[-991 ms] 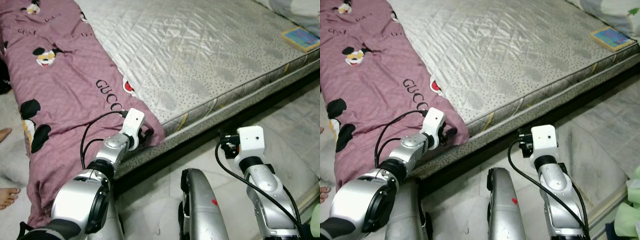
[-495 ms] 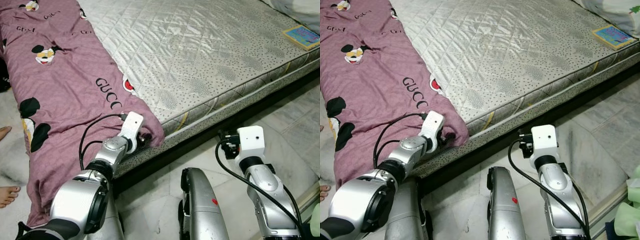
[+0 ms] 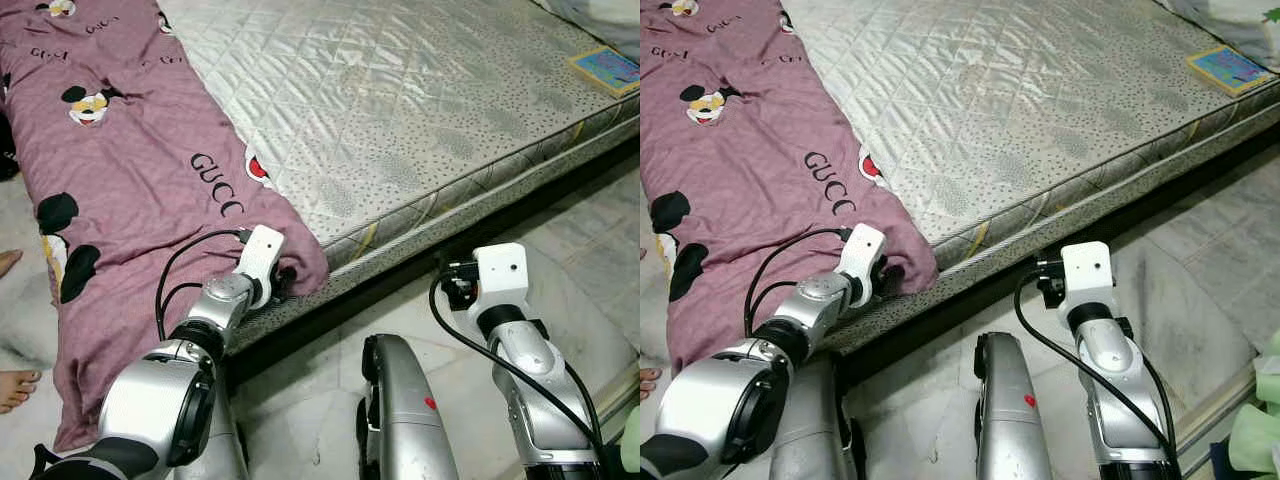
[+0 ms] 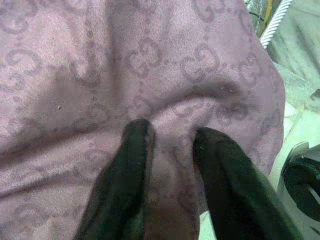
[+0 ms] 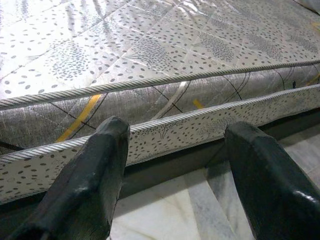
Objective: Clean up the room
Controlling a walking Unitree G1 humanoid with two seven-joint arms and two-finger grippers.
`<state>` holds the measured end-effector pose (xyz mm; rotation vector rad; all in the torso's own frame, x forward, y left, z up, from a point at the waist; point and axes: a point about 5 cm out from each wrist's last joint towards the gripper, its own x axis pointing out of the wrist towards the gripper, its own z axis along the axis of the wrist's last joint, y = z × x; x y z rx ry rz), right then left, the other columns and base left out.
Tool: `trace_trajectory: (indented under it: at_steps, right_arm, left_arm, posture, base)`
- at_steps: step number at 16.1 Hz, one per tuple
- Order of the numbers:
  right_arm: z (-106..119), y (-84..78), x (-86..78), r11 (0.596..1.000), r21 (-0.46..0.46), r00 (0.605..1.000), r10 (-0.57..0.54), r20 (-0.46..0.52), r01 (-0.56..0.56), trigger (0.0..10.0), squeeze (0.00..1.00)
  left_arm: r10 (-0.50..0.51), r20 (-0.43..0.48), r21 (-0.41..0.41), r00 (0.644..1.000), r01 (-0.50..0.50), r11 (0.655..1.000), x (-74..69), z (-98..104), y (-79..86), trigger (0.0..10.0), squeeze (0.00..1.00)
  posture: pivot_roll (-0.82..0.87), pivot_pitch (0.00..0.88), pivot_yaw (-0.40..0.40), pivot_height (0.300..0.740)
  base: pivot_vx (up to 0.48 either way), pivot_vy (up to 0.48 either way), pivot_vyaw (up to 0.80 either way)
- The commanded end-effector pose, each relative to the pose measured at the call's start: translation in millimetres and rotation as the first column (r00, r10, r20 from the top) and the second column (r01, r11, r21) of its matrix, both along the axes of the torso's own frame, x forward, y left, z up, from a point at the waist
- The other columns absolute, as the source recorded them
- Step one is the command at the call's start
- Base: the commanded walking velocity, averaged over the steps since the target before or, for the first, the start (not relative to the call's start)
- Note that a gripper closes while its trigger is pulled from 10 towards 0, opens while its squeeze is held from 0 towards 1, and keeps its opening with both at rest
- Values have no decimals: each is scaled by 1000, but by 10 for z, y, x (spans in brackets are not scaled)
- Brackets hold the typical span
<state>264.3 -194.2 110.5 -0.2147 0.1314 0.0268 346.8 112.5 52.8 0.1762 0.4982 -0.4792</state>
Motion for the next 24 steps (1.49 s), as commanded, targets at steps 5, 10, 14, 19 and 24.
trace_trajectory:
  at_steps: [5,10,14,19,24]
  right_arm:
    - [-20,12,8,1000,-3,1000,3,-14,-3,10000,0]
    - [-31,35,38,1000,-2,1000,7,-16,-7,10000,0]
    - [-43,64,74,1000,3,1000,5,-14,-5,10000,0]
    - [-53,115,146,1000,12,1000,10,-8,-10,10000,0]
    - [-46,158,221,1000,26,1000,7,13,-7,10000,0]
  left_arm:
    - [-45,-191,-10,980,44,999,-293,-358,-97,0,0]
    - [-94,-257,18,962,102,995,-411,-474,-163,0,0]
    - [-174,-192,58,966,188,980,-348,-382,-268,0,0]
    - [-338,-234,94,912,367,925,-450,-418,-495,0,0]
    - [-525,-2,327,851,497,804,-276,-118,-761,0,0]
  posture:
    - [-204,155,21,561]
    - [-197,147,26,561]
    - [-178,136,32,561]
    - [-163,117,38,561]
    - [-138,95,47,561]
  base:
    - [0,0,0]
    - [0,0,0]
    - [0,0,0]
    - [0,0,0]
    - [0,0,0]
